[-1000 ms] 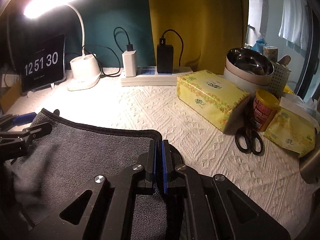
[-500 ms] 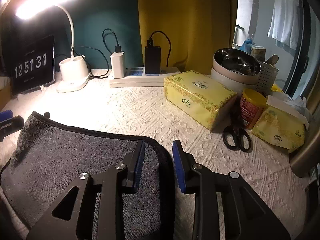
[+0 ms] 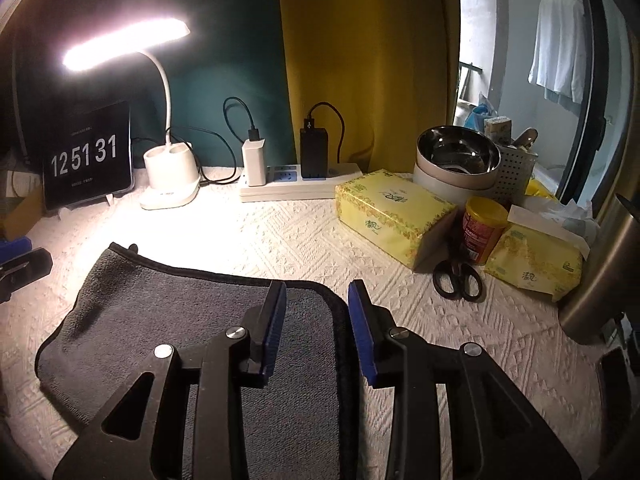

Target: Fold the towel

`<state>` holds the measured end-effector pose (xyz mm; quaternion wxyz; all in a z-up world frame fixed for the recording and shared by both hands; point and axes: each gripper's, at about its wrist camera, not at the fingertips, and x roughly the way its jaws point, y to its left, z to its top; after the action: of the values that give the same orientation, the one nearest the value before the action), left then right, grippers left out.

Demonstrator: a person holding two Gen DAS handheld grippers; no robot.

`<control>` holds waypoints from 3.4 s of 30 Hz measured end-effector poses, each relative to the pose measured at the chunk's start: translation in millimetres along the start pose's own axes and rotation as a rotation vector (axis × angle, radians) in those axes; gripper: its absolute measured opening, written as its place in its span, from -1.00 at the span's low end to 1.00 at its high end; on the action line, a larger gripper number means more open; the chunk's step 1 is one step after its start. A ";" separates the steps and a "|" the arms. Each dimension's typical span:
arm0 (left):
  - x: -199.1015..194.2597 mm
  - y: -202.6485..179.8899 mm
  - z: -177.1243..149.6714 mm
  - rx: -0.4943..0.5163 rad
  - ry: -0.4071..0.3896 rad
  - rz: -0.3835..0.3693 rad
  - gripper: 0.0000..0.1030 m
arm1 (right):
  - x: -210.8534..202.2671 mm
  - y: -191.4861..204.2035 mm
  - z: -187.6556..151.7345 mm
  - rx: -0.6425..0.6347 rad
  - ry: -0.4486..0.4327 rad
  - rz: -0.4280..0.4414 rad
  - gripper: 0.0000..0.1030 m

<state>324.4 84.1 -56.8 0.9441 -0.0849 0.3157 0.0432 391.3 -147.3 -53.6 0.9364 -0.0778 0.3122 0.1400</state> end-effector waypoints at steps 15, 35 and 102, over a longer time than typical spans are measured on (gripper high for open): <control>-56.8 -1.2 -16.7 0.000 -0.054 -0.019 0.89 | -57.8 10.7 -8.8 -0.007 -0.051 -0.001 -0.32; -112.2 -6.2 -44.4 0.029 -0.117 0.017 0.89 | -116.6 15.4 -30.5 -0.020 -0.089 0.007 -0.32; -277.2 -26.5 -143.5 0.079 -0.430 0.034 0.89 | -282.1 39.4 -124.5 -0.062 -0.315 0.048 0.10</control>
<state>22.6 23.4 1.2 0.9914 -0.0315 0.1099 0.0639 92.9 -199.2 16.5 0.9674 -0.0760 0.1587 0.1824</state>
